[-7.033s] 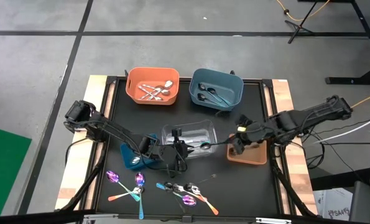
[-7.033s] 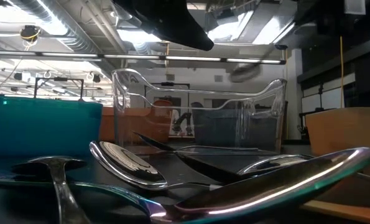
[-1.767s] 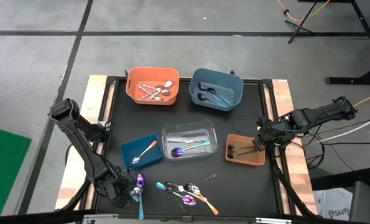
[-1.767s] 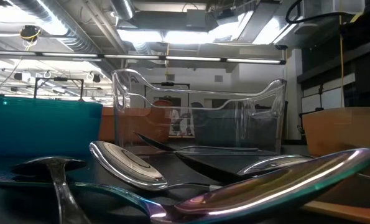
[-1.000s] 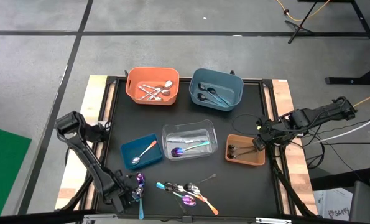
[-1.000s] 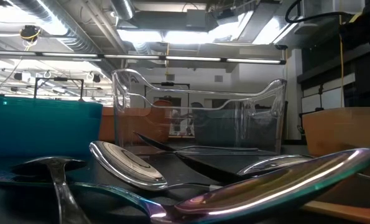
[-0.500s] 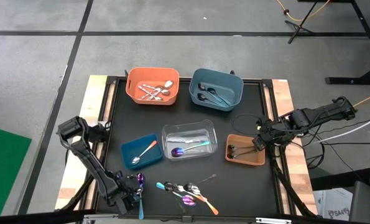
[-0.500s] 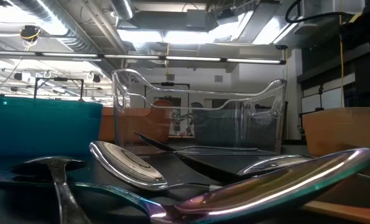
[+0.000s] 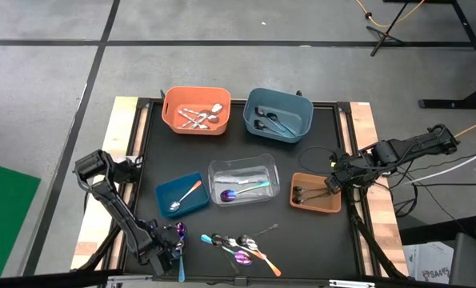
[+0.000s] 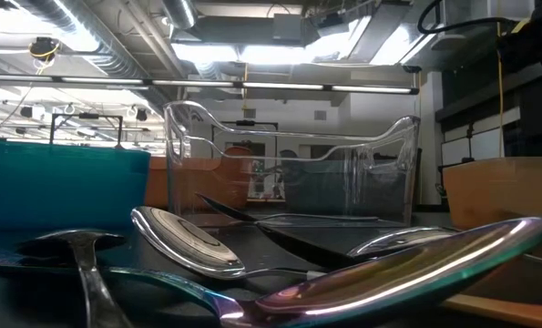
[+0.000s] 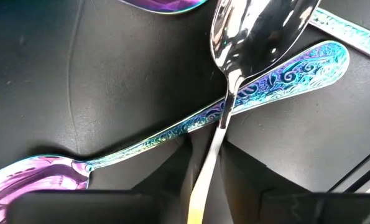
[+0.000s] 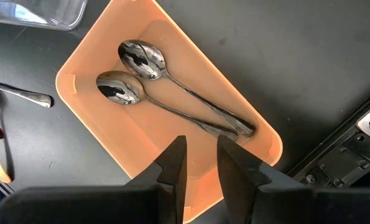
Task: Sort silverware by color (type)
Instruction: Put the orange spoon into the blue bin
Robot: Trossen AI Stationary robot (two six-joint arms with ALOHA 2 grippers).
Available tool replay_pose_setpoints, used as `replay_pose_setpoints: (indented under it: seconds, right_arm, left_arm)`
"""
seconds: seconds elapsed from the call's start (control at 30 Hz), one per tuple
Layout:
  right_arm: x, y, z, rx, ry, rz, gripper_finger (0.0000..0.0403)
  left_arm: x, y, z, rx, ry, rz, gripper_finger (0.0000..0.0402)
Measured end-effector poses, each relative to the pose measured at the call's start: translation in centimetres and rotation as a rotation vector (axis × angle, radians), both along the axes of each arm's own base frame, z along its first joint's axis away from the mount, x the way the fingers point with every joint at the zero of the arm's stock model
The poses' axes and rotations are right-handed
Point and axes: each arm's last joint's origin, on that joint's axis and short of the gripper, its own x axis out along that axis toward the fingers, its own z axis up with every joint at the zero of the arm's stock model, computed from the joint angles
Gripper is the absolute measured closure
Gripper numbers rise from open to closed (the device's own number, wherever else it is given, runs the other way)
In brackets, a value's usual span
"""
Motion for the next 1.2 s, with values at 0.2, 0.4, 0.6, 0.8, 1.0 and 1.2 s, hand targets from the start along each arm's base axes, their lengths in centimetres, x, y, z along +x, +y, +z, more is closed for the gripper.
replay_pose_setpoints:
  seconds: [0.2,0.4,0.6,0.8,1.0,1.2]
  right_arm:
    - [0.0,0.0,0.0,0.0,0.0,0.0,0.0326]
    - [0.0,0.0,0.0,0.0,0.0,0.0,0.0326]
    - [0.0,0.0,0.0,0.0,0.0,0.0,0.0326]
    - [0.0,0.0,0.0,0.0,0.0,0.0,0.0326]
    - [0.0,0.0,0.0,0.0,0.0,0.0,0.0326]
    - [0.0,0.0,0.0,0.0,0.0,0.0,0.0326]
  left_arm:
    - [0.0,0.0,0.0,-0.001,0.002,0.0,0.0356]
    - [0.0,0.0,-0.1,0.0,0.003,0.0,0.0372]
    - [0.0,0.0,-0.1,-0.001,0.004,0.0,0.0389]
    - [0.0,0.0,0.1,-0.006,-0.001,0.0,0.0396]
    - [-0.1,0.1,0.5,-0.012,-0.016,0.0,0.0398]
    - [0.0,0.0,1.0,-0.052,-0.043,0.0,0.0399]
